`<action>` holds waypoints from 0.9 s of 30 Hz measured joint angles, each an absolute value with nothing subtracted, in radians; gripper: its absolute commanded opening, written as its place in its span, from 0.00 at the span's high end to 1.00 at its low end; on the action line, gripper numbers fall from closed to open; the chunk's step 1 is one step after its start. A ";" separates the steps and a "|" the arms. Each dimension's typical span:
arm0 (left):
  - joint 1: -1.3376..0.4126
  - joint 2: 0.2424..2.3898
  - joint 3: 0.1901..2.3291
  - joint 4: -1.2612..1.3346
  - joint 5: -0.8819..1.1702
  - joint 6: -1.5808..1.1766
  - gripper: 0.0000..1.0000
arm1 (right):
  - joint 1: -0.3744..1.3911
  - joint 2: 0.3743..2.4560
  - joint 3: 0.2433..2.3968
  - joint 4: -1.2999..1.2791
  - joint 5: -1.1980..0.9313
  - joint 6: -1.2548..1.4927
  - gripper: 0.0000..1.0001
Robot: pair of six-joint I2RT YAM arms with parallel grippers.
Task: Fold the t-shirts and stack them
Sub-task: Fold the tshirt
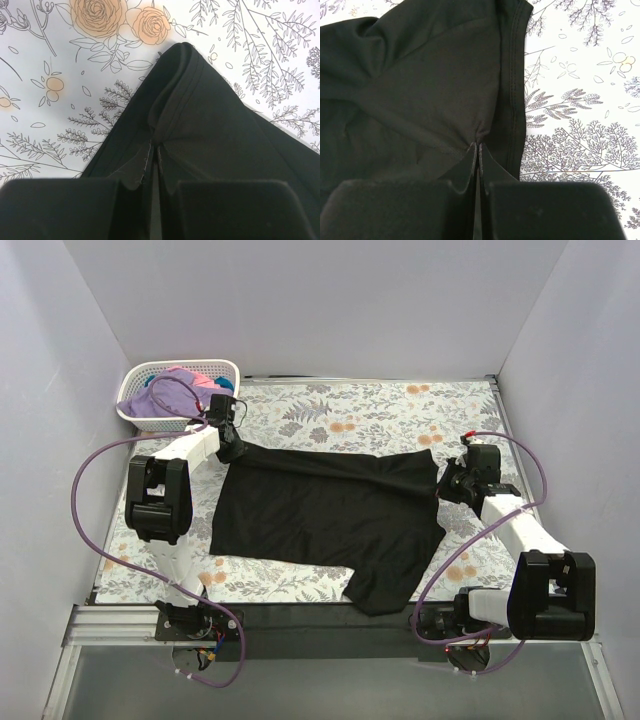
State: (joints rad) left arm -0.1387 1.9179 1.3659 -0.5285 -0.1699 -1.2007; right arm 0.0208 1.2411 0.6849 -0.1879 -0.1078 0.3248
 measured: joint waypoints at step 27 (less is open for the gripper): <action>-0.139 1.913 1.300 -0.603 -0.191 -1.242 1.00 | 0.021 1.179 0.633 -0.261 -0.120 0.341 0.73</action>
